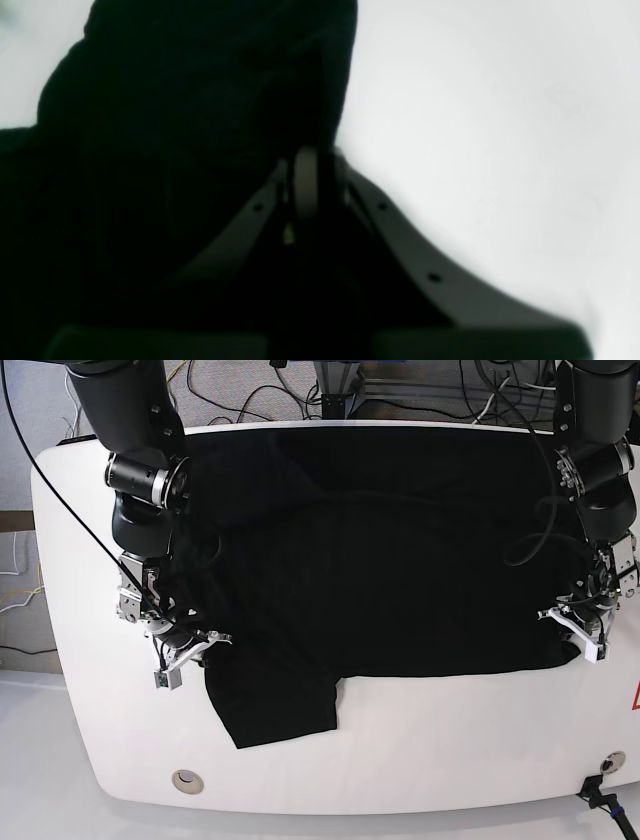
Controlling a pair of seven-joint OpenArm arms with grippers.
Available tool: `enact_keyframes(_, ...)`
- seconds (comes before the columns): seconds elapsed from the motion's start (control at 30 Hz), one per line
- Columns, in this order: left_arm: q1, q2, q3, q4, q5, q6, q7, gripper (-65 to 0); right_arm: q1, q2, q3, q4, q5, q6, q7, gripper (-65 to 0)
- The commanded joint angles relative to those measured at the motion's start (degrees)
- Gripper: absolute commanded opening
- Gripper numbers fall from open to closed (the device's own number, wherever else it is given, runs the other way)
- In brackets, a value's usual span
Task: Fold the T-shirt properly
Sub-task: 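Move both grippers over the shirt toward its hem, then grasp the black shirt's hem corners with left and right grippers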
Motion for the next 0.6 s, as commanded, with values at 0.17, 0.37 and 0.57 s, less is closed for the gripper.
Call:
enact_keyframes(0.17,2.3,-1.1,-1.3,12.4,-1.1,-0.5,-1.0,-65.0,1.5,0.3,0.0,9.7,-0.6,0.0,-8.0,-65.0)
enact_keyframes(0.37,3.8,-0.9,-4.8,18.9,-1.1,-3.9,5.2,-65.0,-1.3,-0.4,0.2,24.0,1.6,3.4,-20.3,-65.0)
enact_keyframes(0.57,9.9,0.7,-5.2,30.2,-1.2,-6.9,11.0,-65.0,-6.2,-0.7,0.1,38.6,6.0,3.4,-33.3,-65.0)
